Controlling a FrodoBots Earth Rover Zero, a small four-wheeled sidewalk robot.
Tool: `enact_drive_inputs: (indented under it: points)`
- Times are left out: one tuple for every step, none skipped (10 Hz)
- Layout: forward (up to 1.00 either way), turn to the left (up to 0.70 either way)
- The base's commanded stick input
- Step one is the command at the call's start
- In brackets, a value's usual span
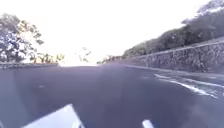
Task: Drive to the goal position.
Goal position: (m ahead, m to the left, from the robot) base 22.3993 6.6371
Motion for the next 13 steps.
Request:
enact_drive_inputs:
  points:
    - [0.70, 0.00]
    - [0.70, 0.00]
    - [0.70, 0.00]
    - [0.70, 0.00]
    - [0.70, 0.00]
    - [0.70, 0.00]
    - [0.70, 0.00]
    - [0.70, 0.00]
    - [0.70, 0.00]
    - [0.70, 0.00]
    - [0.70, 0.00]
    - [0.70, 0.00]
    - [0.70, 0.00]
